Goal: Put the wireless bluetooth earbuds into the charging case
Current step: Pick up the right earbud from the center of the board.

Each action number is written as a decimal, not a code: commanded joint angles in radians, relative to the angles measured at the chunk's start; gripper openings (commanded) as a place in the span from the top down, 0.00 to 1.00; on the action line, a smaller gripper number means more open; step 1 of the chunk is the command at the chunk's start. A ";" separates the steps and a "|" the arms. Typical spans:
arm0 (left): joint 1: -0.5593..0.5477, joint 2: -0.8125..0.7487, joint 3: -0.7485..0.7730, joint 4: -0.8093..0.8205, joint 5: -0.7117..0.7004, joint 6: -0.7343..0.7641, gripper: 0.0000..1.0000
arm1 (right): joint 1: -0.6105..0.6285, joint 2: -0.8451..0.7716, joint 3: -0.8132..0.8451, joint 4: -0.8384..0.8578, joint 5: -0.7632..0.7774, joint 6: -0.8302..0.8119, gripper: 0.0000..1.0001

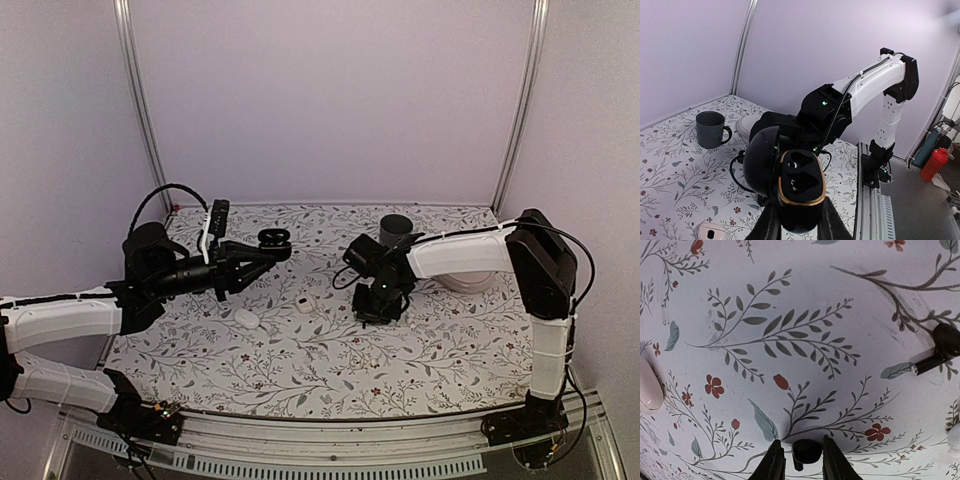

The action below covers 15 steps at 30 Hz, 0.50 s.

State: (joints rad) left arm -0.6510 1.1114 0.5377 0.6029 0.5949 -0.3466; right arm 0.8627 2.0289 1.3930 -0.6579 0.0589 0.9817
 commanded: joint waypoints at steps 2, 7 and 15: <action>0.009 0.002 -0.013 0.028 0.011 -0.006 1.00 | 0.005 0.051 0.046 -0.035 0.019 -0.037 0.72; 0.009 0.004 -0.011 0.029 0.015 -0.007 1.00 | 0.005 0.073 0.074 -0.066 0.036 -0.062 0.75; 0.008 0.010 -0.010 0.031 0.017 -0.007 1.00 | 0.025 0.074 0.086 -0.079 0.059 -0.148 0.71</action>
State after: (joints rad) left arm -0.6510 1.1130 0.5373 0.6071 0.5968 -0.3492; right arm 0.8700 2.0766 1.4670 -0.7071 0.0879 0.9016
